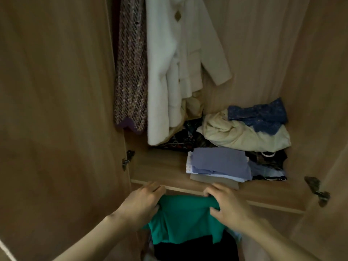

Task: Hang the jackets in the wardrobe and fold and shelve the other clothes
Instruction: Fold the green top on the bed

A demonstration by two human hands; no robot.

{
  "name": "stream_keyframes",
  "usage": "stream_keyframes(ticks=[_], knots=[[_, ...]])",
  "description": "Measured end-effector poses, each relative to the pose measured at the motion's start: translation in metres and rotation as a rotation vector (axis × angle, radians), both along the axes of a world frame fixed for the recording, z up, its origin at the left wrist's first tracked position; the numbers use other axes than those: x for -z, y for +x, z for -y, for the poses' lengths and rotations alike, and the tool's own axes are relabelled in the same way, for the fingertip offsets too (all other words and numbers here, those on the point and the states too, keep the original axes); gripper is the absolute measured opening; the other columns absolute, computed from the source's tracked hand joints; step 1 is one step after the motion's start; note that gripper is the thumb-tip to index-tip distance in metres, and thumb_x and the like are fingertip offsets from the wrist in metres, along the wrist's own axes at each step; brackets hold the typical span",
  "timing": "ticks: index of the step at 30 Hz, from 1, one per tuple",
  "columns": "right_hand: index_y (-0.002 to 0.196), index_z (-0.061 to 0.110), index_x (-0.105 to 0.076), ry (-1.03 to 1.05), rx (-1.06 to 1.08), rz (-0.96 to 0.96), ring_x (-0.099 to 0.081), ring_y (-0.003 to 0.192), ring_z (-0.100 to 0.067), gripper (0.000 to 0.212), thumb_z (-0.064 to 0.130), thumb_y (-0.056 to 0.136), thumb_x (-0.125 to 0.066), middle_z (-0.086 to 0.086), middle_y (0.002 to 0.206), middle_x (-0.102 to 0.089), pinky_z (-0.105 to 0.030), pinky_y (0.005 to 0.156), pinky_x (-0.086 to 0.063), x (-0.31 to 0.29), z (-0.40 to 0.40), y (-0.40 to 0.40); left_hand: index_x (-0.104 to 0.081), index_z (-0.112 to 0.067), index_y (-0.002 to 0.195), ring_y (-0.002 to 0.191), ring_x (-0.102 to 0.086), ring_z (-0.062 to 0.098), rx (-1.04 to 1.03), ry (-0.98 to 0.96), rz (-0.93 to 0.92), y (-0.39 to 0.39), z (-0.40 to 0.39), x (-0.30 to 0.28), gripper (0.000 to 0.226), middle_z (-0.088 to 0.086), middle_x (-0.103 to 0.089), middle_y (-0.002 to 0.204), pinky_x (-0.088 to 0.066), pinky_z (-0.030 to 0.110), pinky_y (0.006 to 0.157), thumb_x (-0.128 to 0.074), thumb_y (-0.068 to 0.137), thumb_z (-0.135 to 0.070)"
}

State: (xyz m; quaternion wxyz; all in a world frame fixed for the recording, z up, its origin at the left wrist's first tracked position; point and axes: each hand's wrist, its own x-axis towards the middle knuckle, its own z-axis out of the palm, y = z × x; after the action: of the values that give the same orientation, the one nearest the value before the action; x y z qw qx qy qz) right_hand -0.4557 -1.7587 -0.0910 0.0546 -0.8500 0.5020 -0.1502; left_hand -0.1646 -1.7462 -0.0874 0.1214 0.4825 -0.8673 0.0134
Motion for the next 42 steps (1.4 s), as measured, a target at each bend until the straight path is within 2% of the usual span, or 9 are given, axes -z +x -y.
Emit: stream_keyframes(ticks=[5,9,14,20,23,28,34,38,42], knots=[[0.094,0.035,-0.045,-0.024,0.026,0.047,-0.046,0.089,-0.006,0.030,0.022,0.076,-0.065,0.019,0.096,-0.040,-0.029,0.074,-0.045,0.016,0.051,0.046,-0.048,-0.021,0.121,0.112,-0.047,0.019,-0.081,0.052,-0.011,0.036,0.054,0.022,0.030,-0.004,-0.047,0.123,-0.046,0.033,0.083,-0.054,0.092,-0.015],[0.097,0.023,-0.054,-0.244,0.096,0.113,-0.051,0.090,-0.016,0.035,0.017,0.071,-0.077,0.011,0.095,-0.042,-0.032,0.069,-0.042,0.008,0.100,0.079,-0.058,-0.011,0.095,0.089,-0.050,0.023,-0.116,-0.355,-0.170,0.055,0.116,0.022,0.032,0.006,-0.057,0.095,-0.051,0.036,0.062,-0.067,0.068,0.002],[0.093,0.014,-0.059,-0.447,0.167,0.135,-0.049,0.093,-0.028,0.052,0.001,0.047,-0.081,-0.007,0.103,-0.055,-0.039,0.070,-0.040,0.038,0.146,0.103,-0.066,-0.008,0.093,0.089,-0.055,0.029,-0.112,-0.635,-0.183,0.072,0.171,0.060,0.020,0.012,-0.065,0.100,-0.039,0.038,0.071,-0.054,0.078,-0.004],[0.090,0.018,-0.062,-0.144,0.119,-0.031,-0.059,0.091,-0.028,0.059,-0.005,0.039,-0.078,-0.005,0.109,-0.057,-0.035,0.066,-0.050,0.162,0.158,0.115,-0.062,-0.020,0.100,0.095,-0.061,0.020,-0.179,-0.085,0.044,0.074,0.171,0.173,0.061,0.002,-0.066,0.115,-0.052,0.030,0.073,-0.079,0.043,-0.007],[0.094,0.020,-0.056,-0.120,0.139,0.006,-0.055,0.094,-0.025,0.060,-0.008,0.045,-0.074,-0.003,0.110,-0.056,-0.034,0.069,-0.049,0.173,0.158,0.114,-0.059,-0.018,0.101,0.101,-0.056,0.021,-0.201,-0.115,-0.020,0.071,0.170,0.180,0.043,0.003,-0.065,0.119,-0.055,0.034,0.082,-0.050,0.060,-0.006],[0.109,0.022,-0.058,-0.100,0.203,-0.064,-0.054,0.096,-0.025,0.063,-0.001,0.054,-0.078,-0.002,0.110,-0.058,-0.036,0.073,-0.049,0.170,0.171,0.117,-0.057,-0.019,0.102,0.100,-0.060,0.022,-0.230,-0.042,-0.044,0.072,0.186,0.166,0.066,0.003,-0.065,0.119,-0.055,0.033,0.078,-0.079,0.043,0.002],[0.106,0.022,-0.059,-0.056,0.287,-0.057,-0.054,0.099,-0.029,0.056,0.002,0.056,-0.076,-0.005,0.116,-0.058,-0.040,0.075,-0.050,0.167,0.192,0.133,-0.057,-0.016,0.105,0.093,-0.065,0.026,-0.236,-0.054,0.111,0.074,0.216,0.161,0.082,0.006,-0.067,0.111,-0.049,0.036,0.080,-0.085,0.029,-0.004],[0.112,0.022,-0.057,-0.008,0.274,-0.049,-0.055,0.103,-0.030,0.060,0.006,0.058,-0.076,-0.005,0.117,-0.054,-0.040,0.079,-0.050,0.167,0.199,0.135,-0.067,-0.013,0.099,0.102,-0.060,0.029,-0.256,-0.114,0.127,0.075,0.219,0.158,0.059,0.009,-0.069,0.111,-0.057,0.041,0.083,-0.081,0.043,-0.005],[0.137,0.029,-0.042,-0.041,0.179,-0.042,-0.040,0.126,-0.027,0.061,0.050,0.083,-0.061,-0.004,0.141,-0.039,-0.041,0.100,-0.043,0.172,0.184,0.118,-0.067,-0.013,0.108,0.121,-0.052,0.030,-0.258,-0.107,0.091,0.067,0.196,0.165,0.052,0.012,-0.060,0.131,-0.053,0.042,0.091,-0.081,0.058,-0.017]])
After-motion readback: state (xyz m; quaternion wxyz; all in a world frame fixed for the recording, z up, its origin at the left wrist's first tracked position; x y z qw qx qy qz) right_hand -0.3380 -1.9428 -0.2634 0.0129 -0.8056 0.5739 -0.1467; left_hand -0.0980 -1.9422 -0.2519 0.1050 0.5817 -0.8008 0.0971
